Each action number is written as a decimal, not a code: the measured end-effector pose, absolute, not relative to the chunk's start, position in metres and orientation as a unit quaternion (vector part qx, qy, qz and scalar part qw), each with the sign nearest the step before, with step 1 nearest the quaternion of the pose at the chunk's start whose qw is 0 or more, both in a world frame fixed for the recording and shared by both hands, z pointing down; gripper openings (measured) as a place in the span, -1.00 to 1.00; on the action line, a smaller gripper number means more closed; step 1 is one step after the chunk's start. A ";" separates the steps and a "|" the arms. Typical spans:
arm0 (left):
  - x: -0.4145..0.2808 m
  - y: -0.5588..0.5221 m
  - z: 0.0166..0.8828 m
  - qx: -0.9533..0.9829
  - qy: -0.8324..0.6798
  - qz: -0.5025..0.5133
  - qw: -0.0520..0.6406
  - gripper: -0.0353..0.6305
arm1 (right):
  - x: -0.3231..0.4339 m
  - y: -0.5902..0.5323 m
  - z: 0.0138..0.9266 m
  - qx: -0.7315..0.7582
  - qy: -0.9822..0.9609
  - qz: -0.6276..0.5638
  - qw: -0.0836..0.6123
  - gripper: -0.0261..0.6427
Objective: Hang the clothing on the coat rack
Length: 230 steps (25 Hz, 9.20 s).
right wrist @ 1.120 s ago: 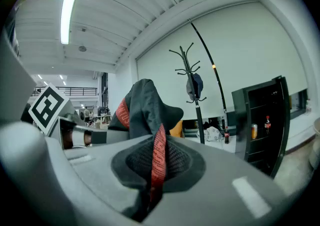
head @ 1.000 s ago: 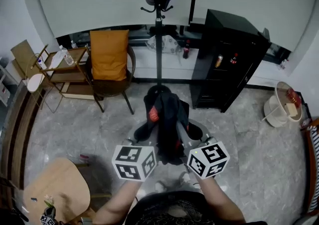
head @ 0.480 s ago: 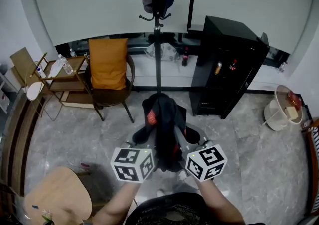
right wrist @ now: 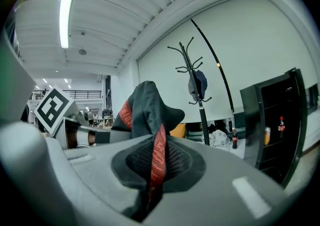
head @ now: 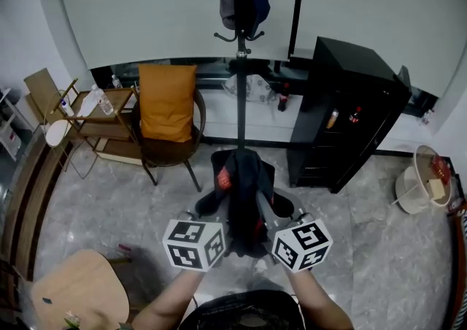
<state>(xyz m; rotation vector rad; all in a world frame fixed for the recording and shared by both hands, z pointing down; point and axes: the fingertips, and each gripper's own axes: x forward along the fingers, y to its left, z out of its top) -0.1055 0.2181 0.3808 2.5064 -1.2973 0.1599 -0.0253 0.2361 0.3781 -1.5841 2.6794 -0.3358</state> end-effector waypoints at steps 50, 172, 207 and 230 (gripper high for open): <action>-0.006 0.011 0.383 0.853 -0.492 0.060 0.164 -0.80 | 0.079 0.027 0.379 -0.457 0.883 -0.109 -0.006 -0.86; 0.003 -0.345 0.354 0.873 -0.468 0.048 0.129 -0.80 | 0.066 -0.331 0.353 -0.469 0.879 -0.078 0.034 -0.86; 0.008 -0.368 0.369 0.870 -0.471 0.049 0.138 -0.80 | 0.061 -0.358 0.367 -0.451 0.888 -0.088 0.020 -0.86; 0.004 -0.376 0.389 0.865 -0.474 0.066 0.154 -0.80 | 0.059 -0.364 0.388 -0.457 0.883 -0.104 0.002 -0.86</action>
